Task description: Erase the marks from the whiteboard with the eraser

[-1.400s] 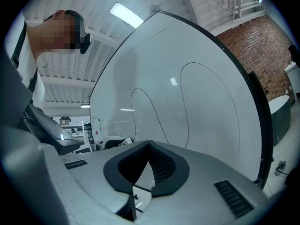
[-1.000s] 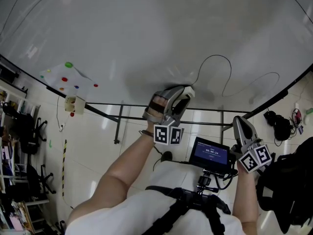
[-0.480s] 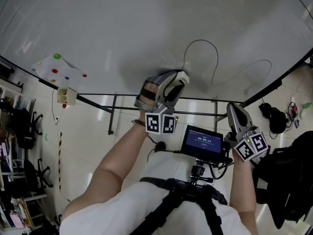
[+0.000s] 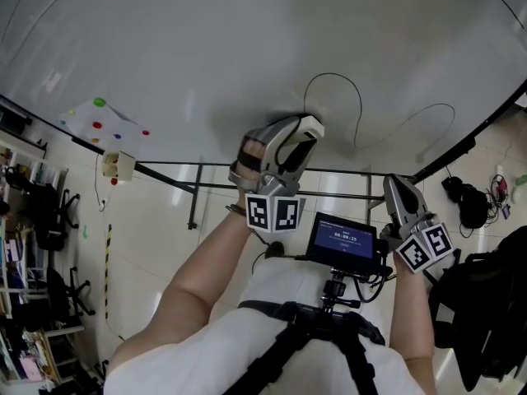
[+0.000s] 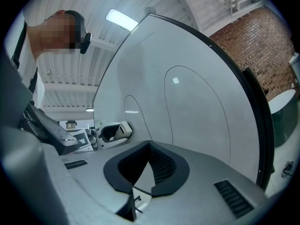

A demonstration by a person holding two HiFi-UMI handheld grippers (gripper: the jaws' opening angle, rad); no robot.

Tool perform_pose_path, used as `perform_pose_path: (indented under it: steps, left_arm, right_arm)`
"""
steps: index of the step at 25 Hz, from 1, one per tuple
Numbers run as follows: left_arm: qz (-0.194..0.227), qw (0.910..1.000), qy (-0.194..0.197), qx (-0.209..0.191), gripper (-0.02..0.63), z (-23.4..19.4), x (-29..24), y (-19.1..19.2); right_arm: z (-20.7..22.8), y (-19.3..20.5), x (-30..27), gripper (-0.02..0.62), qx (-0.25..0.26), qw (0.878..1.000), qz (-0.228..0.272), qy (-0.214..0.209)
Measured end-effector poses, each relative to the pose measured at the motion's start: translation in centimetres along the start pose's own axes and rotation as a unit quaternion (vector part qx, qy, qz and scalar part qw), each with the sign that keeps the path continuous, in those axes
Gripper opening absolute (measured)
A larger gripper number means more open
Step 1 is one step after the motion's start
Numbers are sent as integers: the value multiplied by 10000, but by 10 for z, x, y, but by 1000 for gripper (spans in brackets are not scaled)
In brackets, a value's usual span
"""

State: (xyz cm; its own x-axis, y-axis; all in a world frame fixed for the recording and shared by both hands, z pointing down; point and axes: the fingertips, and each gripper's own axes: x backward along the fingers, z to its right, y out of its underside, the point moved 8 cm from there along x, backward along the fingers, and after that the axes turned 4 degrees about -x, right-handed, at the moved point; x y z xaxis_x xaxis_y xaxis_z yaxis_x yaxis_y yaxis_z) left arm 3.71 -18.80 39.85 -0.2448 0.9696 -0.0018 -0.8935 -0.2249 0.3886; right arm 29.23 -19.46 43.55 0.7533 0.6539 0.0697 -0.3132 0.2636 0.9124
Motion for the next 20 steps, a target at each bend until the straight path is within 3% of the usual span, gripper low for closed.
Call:
perform_pose_path:
  steps: [10,20]
  left_arm:
    - [261,9980,-575,-51,295,-64,7,-24]
    - [432,9968,-664,81,296,-98,-12,-63]
  right_arm:
    - [0,-8,-1,15,-53,10000,62,-42]
    - [28,-14,16,15,-155,9997,159,-43]
